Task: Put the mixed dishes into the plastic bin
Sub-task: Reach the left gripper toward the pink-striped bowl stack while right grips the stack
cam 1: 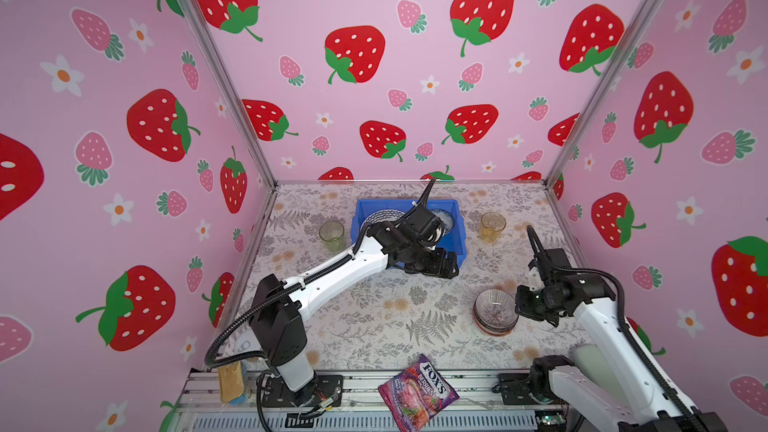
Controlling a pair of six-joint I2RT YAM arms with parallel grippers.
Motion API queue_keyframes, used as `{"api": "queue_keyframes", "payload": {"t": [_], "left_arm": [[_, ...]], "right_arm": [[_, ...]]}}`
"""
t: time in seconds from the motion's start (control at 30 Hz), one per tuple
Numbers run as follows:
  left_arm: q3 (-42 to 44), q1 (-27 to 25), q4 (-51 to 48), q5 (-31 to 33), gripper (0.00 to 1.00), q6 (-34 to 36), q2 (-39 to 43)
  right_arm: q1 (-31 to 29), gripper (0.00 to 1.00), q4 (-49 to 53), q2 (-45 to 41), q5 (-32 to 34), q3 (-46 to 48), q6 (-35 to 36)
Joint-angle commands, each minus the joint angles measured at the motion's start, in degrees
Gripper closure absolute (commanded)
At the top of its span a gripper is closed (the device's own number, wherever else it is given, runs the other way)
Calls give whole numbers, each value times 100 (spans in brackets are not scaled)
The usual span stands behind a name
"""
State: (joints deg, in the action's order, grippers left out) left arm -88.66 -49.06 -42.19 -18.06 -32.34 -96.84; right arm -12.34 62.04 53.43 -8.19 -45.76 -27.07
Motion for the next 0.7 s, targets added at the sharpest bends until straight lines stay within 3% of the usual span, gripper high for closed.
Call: {"api": "queue_keyframes", "payload": {"t": [0.0,0.67], "left_arm": [[25,-51,56,-129,7,-18,-54],[95,-53,108,-302,7,-1,-326]], "right_arm": [[-14,94,28,-48,-151,-117,53],[-14,100,22,-12,-545,-374,125]]}}
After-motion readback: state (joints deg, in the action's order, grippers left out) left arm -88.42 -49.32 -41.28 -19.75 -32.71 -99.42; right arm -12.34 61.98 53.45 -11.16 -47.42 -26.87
